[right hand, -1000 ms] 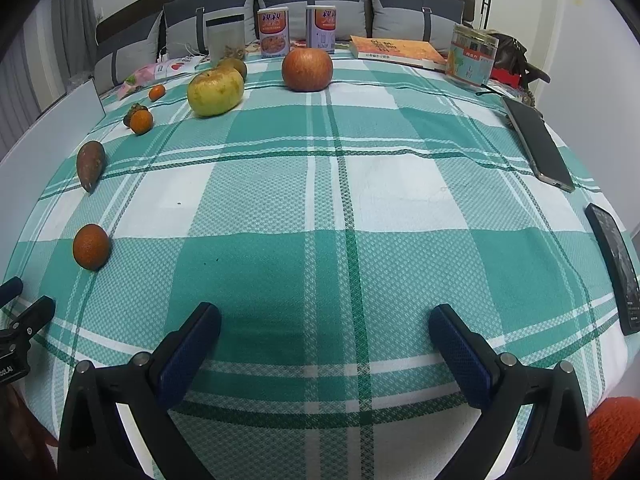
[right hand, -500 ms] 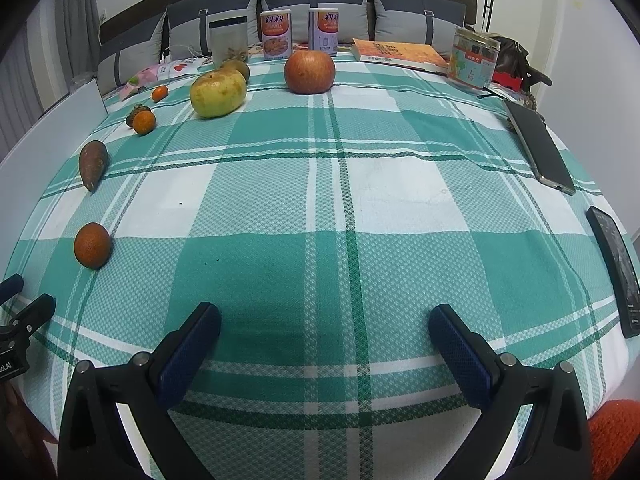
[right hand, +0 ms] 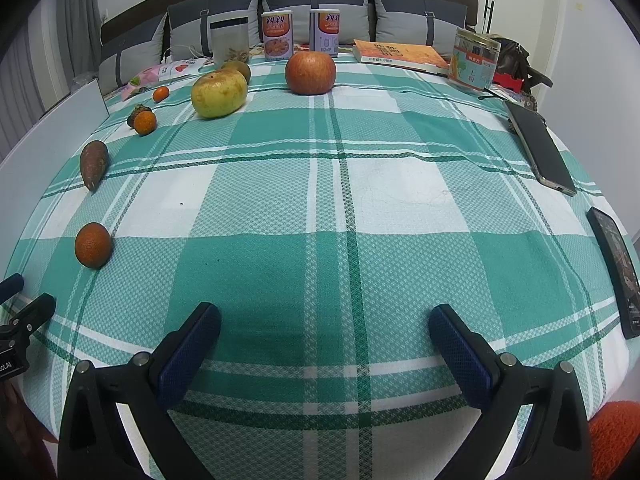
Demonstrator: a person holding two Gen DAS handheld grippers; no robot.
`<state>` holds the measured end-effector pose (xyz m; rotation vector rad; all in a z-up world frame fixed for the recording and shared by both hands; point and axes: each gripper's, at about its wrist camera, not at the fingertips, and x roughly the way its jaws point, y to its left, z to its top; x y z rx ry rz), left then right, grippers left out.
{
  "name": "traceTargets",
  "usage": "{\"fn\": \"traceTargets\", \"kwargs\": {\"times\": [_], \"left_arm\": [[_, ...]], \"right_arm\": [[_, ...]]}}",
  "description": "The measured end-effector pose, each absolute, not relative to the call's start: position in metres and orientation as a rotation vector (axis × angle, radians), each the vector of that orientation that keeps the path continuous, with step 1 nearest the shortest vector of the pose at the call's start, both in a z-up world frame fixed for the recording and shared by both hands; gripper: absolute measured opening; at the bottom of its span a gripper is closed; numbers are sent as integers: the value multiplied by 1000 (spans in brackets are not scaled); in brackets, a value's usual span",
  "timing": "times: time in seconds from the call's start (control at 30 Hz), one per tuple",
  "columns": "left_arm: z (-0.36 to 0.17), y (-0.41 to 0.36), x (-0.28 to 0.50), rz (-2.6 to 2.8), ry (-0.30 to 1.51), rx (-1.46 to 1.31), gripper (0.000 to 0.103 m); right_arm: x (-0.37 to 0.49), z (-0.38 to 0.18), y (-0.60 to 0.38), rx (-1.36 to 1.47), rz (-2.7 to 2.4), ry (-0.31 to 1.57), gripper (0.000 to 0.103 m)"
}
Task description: Organize fruits
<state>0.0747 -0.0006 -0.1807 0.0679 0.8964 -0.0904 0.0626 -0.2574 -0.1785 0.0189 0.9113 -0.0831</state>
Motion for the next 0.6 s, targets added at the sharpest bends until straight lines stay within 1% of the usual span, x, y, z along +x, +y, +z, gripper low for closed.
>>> {"fn": "traceTargets", "kwargs": {"times": [0.2,0.47,0.53,0.6], "left_arm": [[-180,0,77,-93,916,61,102],[-175,-1,99,-116,1079,52,101],[-168,-1,115,-158,1109,4,101],[-154,2,134,-160,1098,-42,100]], "right_arm": [[63,-178,-257,16,-79,910,103],[63,-178,-257,15,-76,910,103],[63,-178,-257,15,-75,910,103],[63,-178,-257,15,-75,910,103]]}}
